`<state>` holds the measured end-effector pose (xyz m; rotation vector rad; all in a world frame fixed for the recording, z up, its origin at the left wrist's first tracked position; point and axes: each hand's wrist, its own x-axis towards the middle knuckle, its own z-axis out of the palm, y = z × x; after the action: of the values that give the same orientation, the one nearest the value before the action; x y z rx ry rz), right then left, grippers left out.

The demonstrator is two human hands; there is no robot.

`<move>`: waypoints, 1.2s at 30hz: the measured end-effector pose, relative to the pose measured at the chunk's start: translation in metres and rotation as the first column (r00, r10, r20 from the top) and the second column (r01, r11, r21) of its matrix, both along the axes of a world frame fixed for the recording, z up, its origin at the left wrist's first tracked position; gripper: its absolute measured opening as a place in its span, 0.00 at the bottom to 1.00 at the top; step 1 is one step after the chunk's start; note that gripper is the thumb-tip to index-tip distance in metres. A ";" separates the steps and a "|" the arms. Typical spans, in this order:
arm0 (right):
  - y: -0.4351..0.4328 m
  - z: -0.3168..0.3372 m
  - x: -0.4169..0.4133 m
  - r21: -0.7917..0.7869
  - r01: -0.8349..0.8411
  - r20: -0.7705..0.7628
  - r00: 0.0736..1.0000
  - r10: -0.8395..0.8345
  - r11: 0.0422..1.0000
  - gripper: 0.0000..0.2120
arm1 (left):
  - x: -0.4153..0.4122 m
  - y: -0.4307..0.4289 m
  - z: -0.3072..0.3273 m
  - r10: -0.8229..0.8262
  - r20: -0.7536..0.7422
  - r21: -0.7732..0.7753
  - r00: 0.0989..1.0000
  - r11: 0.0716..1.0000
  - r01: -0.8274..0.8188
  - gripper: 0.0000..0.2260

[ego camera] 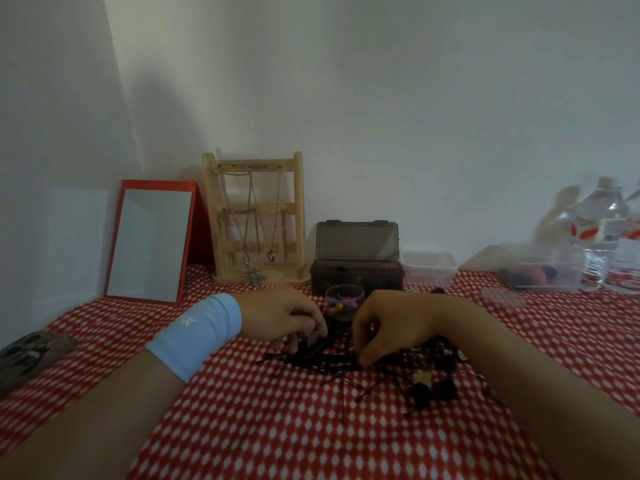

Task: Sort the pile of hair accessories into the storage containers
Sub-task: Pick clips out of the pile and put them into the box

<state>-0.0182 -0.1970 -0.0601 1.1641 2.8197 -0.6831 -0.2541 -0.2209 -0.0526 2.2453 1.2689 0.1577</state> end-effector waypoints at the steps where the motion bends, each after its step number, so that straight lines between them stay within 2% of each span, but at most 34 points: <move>1: 0.001 0.002 0.002 -0.021 0.014 -0.033 0.999 -0.015 1.000 0.04 | -0.001 0.002 0.001 0.008 0.020 0.019 1.000 1.000 -0.008 0.12; 3: 0.003 0.005 0.005 -0.084 0.030 -0.115 0.993 -0.040 0.996 0.05 | -0.002 0.007 0.002 0.024 0.091 0.045 0.996 0.999 -0.028 0.10; 7: 0.011 0.007 0.007 -0.136 0.091 -0.315 0.940 -0.130 0.987 0.06 | 0.002 0.022 0.004 0.077 0.334 0.046 0.939 0.994 -0.098 0.09; 9: 0.022 0.007 0.008 -0.060 0.189 -0.362 0.911 -0.197 0.980 0.05 | 0.007 0.035 0.008 0.098 0.375 0.148 0.922 0.975 -0.164 0.09; 13: 0.051 0.009 0.009 0.207 0.363 -0.395 0.881 -0.262 0.909 0.06 | 0.025 0.075 0.011 0.188 0.470 0.295 0.862 0.887 -0.355 0.06; 16: 0.068 0.008 0.004 0.212 0.372 -0.407 0.874 -0.264 0.904 0.08 | 0.038 0.108 0.007 0.226 0.418 0.397 0.880 0.826 -0.401 0.05; 19: 0.076 0.010 0.002 0.163 0.365 -0.421 0.866 -0.270 0.917 0.12 | 0.046 0.133 0.000 0.247 0.331 0.404 0.911 0.835 -0.373 0.07; 22: 0.083 0.013 0.016 0.183 0.406 -0.426 0.854 -0.300 0.896 0.09 | 0.052 0.144 -0.007 0.235 0.188 0.459 0.954 0.838 -0.297 0.11; 27: 0.085 0.008 0.044 0.198 0.387 -0.276 0.904 -0.327 0.901 0.08 | 0.072 0.131 -0.006 0.090 0.088 0.597 0.992 0.792 -0.125 0.09; 32: 0.081 -0.004 0.055 0.239 0.361 -0.164 0.930 -0.328 0.902 0.08 | 0.104 0.109 -0.003 -0.063 -0.096 0.593 0.993 0.798 0.108 0.06; 36: 0.076 -0.012 0.061 0.235 0.367 -0.110 0.930 -0.351 0.900 0.11 | 0.111 0.102 -0.009 -0.099 -0.142 0.584 0.985 0.795 0.164 0.06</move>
<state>0.0428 -0.1209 -0.0717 1.7680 2.8323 -0.3780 -0.1431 -0.1189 -0.0621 2.9052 1.2250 0.4466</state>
